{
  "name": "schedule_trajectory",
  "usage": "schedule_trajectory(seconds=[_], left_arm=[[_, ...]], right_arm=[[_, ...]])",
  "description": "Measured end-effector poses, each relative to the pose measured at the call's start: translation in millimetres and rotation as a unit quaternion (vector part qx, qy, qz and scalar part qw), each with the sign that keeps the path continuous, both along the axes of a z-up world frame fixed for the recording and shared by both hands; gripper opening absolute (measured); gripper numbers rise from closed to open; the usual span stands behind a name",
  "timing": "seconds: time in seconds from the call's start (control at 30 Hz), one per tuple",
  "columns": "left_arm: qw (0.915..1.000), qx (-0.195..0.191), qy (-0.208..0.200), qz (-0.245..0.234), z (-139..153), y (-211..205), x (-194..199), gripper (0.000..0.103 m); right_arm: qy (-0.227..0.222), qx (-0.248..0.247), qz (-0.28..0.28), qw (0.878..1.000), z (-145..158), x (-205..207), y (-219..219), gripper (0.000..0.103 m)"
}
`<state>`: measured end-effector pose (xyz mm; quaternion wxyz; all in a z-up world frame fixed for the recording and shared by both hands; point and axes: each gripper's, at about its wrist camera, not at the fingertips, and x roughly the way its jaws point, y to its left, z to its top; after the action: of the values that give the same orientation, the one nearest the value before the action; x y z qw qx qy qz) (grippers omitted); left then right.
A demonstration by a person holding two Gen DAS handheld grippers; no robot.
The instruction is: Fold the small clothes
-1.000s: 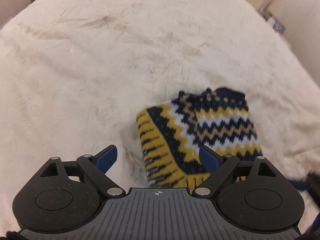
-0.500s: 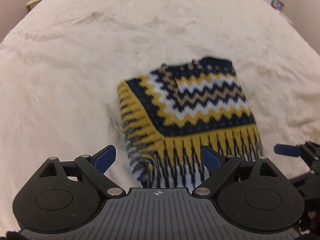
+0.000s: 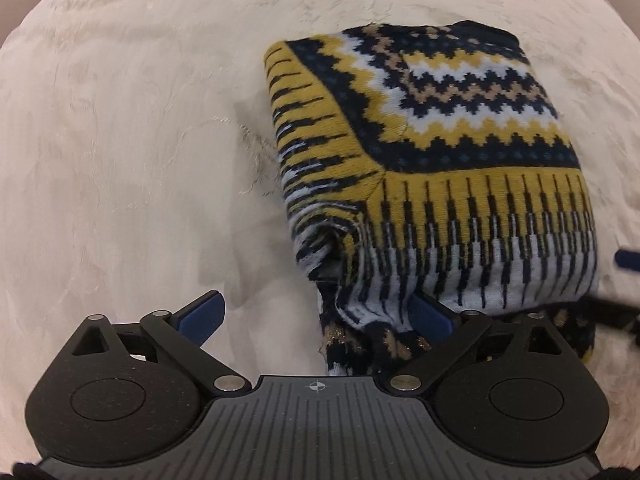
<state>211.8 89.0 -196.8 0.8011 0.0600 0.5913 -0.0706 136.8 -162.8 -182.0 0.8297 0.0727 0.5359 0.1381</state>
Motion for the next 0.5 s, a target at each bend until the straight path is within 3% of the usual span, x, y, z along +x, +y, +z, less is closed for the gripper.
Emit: schedule_trajectory(seconds=[0.1,0.23,0.5], left_arm=[[0.9999,-0.01,0.003,0.005,-2.3,2.2,1.4,0.103],[0.9995,-0.03,0.005,0.009,-4.1,5.5,1.9,0.103],[0.9951,-0.096,0.014,0.022,-8.7,26.4,7.6,0.103]], right_arm=[[-0.032,0.03,-0.014,0.999,18.9,12.1,-8.6,0.103],[-0.043,0.062,-0.034,0.997,30.0,46.9,-10.5,0.103],[-0.004,0.14,-0.053,0.989,10.1,100.8,-21.5,0.103]])
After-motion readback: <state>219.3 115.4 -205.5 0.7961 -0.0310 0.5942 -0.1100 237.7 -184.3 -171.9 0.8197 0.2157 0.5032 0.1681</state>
